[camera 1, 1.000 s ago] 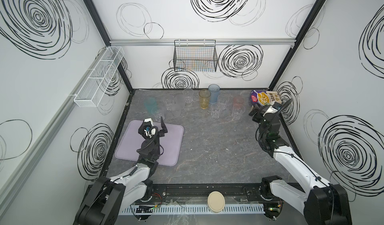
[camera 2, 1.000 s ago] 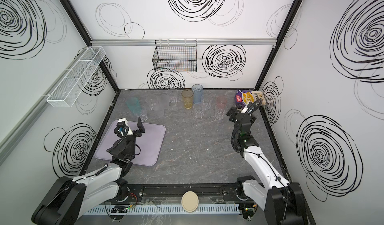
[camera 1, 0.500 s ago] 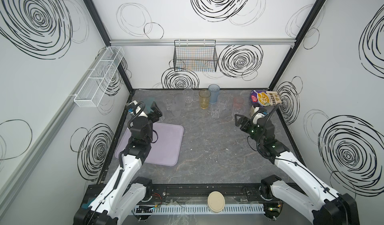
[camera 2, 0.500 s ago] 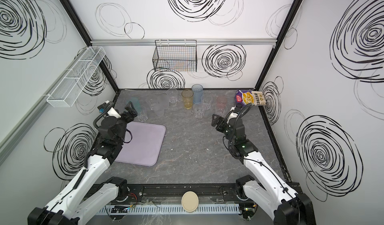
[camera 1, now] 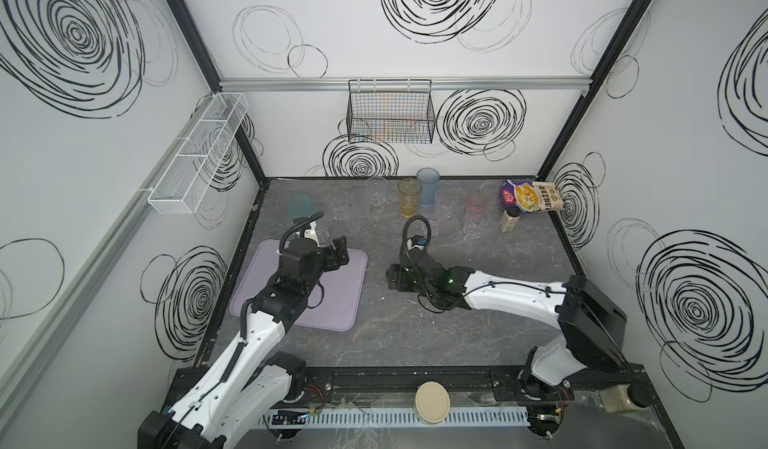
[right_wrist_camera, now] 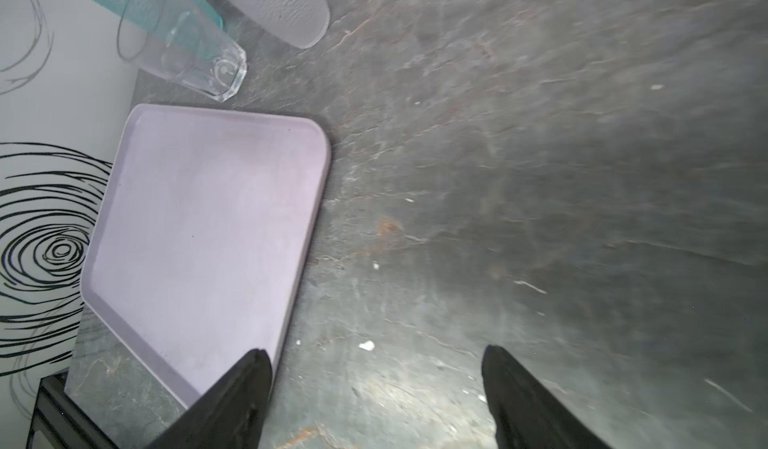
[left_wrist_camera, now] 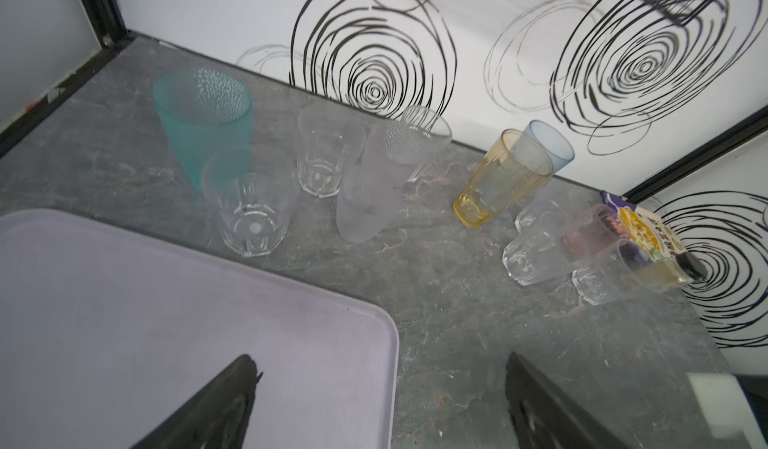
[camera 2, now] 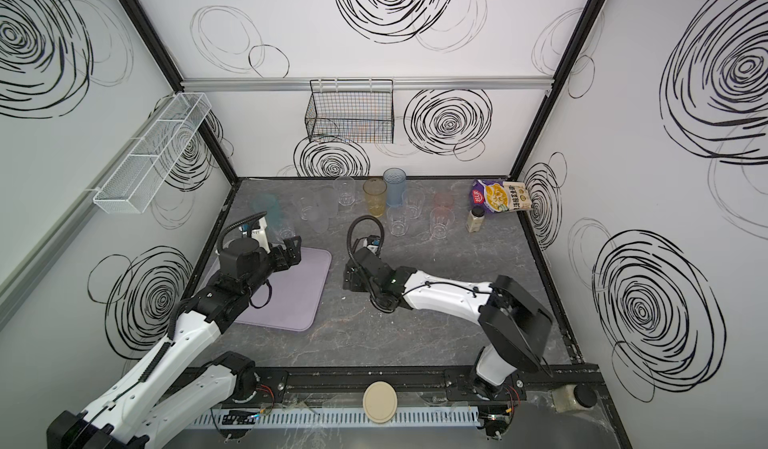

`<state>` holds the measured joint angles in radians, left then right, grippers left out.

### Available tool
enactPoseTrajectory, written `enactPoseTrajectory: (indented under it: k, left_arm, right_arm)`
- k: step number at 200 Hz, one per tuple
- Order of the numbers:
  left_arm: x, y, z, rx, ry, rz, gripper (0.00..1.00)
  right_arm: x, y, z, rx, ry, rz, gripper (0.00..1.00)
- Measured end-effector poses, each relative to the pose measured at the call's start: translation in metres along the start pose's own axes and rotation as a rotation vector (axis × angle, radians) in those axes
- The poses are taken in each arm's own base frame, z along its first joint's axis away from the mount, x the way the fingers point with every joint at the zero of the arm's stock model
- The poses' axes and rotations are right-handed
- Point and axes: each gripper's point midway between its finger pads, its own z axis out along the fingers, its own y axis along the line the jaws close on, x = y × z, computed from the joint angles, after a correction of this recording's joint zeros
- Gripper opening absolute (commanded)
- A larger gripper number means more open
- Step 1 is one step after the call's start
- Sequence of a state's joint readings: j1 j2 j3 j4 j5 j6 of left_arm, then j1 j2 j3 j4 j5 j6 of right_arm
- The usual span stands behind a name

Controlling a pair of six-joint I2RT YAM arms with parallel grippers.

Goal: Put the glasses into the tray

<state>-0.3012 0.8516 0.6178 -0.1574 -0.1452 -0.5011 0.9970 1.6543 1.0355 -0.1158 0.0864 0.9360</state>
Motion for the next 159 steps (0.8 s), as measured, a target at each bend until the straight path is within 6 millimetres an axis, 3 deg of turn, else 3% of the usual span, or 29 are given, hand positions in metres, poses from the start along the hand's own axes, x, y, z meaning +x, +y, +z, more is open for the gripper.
enactPoseTrajectory:
  k: [20, 58, 112, 131, 159]
  left_arm:
    - [0.013, 0.006, 0.004, -0.016, 0.034, -0.031, 0.99]
    - [0.020, 0.016, 0.013, -0.052, 0.063, -0.090, 1.00]
    - [0.012, 0.029, 0.007, -0.115, 0.027, -0.115, 0.99]
    - [0.004, 0.033, 0.001, -0.163, 0.015, -0.103, 0.99]
    - [-0.027, 0.024, -0.010, -0.176, -0.056, -0.093, 0.99]
  right_arm:
    - [0.013, 0.014, 0.025, 0.011, 0.043, 0.000, 0.77]
    - [0.038, 0.012, 0.059, 0.084, 0.106, -0.014, 0.66]
    - [0.029, 0.039, 0.093, 0.111, 0.091, -0.047, 0.56]
    - [0.029, 0.045, 0.101, 0.118, 0.087, -0.058, 0.48]
    - [0.036, 0.041, 0.113, 0.157, 0.102, -0.082, 0.34]
